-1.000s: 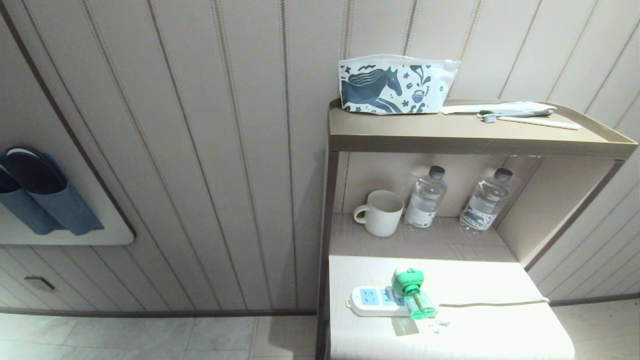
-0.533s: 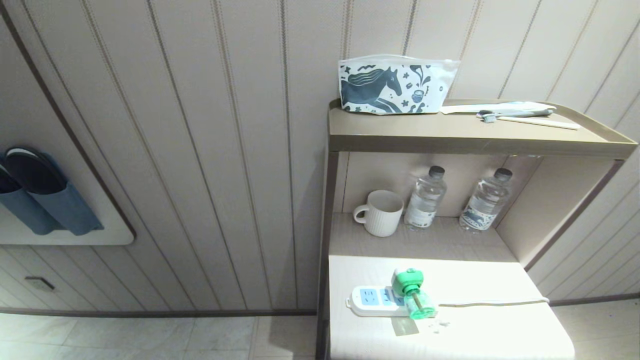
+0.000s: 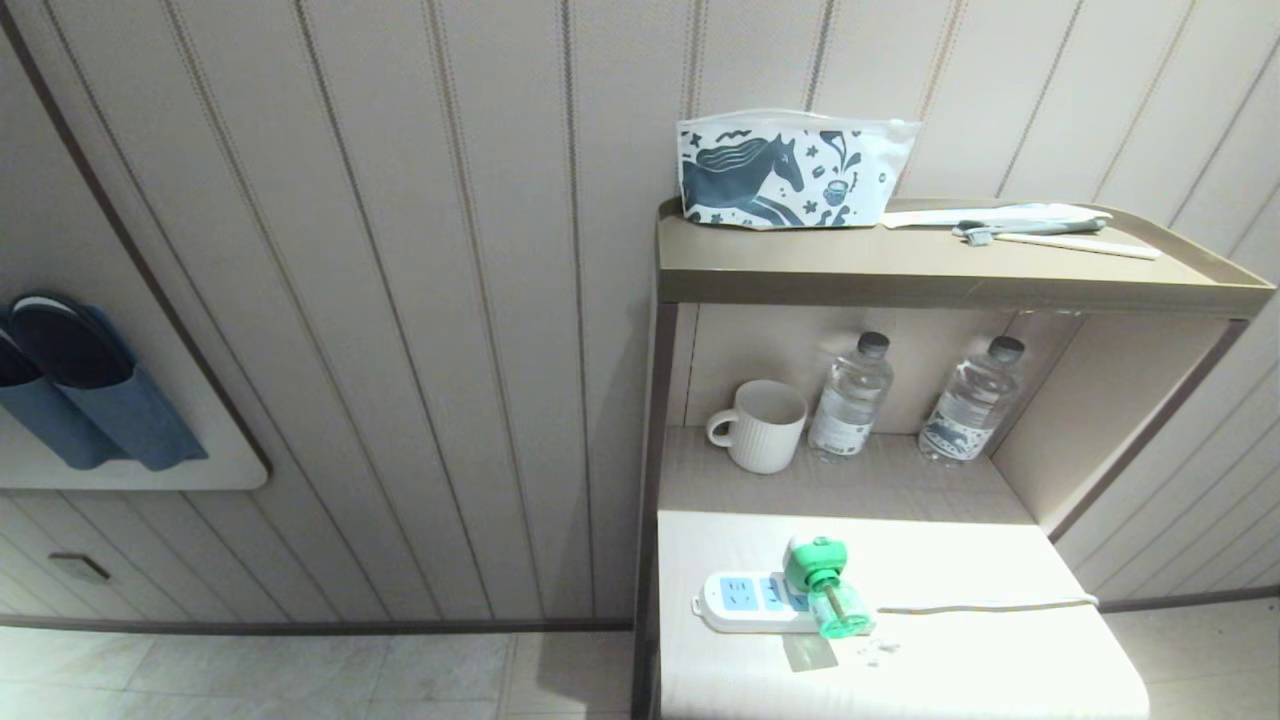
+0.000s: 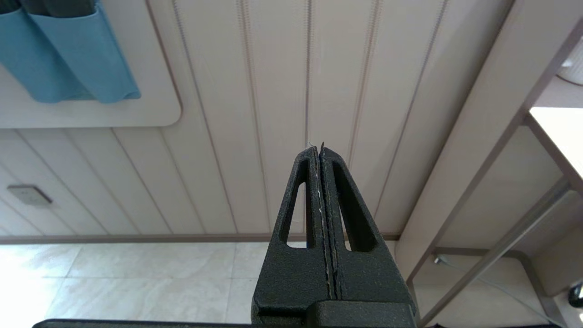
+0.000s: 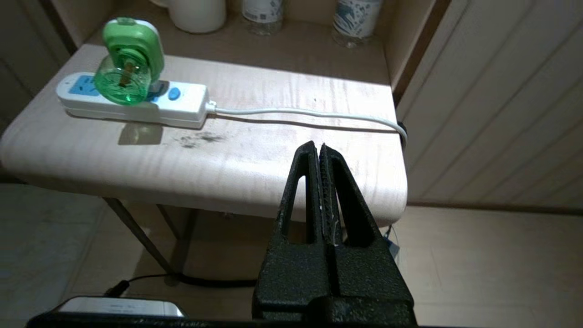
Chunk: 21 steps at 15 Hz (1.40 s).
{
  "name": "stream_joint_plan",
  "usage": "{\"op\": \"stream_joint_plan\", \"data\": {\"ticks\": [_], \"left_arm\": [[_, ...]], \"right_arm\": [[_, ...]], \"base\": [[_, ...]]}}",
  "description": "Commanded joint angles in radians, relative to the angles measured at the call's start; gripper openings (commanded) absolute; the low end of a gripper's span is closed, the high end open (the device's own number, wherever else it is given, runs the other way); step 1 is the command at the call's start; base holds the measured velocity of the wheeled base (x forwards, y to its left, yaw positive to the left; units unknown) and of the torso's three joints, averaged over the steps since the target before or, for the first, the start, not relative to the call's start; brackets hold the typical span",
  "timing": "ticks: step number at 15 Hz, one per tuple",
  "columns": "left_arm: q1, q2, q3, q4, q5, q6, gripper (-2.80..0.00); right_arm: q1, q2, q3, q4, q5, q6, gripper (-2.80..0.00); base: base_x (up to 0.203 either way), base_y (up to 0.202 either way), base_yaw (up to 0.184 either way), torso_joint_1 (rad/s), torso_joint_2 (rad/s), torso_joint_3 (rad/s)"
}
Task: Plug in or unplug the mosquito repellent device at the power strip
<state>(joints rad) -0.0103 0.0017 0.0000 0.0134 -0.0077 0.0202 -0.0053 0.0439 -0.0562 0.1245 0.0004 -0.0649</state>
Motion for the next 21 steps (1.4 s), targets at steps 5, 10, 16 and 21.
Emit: {"op": "stream_joint_plan", "data": {"ticks": [5,10,16,21], "left_arm": [[0.001,0.001,0.000,0.000,0.000,0.000,-2.80],[0.001,0.001,0.000,0.000,0.000,0.000,-2.80],[0.001,0.001,0.000,0.000,0.000,0.000,-2.80],[0.001,0.001,0.000,0.000,0.000,0.000,-2.80]], "right_arm": [[0.001,-0.042,0.056,-0.100,0.009,-0.011,-2.80],[0.001,-0.041,0.056,-0.104,0.004,0.061,-2.80],[0.001,-0.041,0.056,-0.105,-0.025,0.102,-2.80],[0.001,-0.041,0.056,-0.105,-0.027,0.103,-2.80]], "base": [[0.000,0.000,0.000,0.000,0.00,0.000],[0.000,0.000,0.000,0.000,0.00,0.000],[0.000,0.000,0.000,0.000,0.00,0.000],[0.000,0.000,0.000,0.000,0.00,0.000]]}}
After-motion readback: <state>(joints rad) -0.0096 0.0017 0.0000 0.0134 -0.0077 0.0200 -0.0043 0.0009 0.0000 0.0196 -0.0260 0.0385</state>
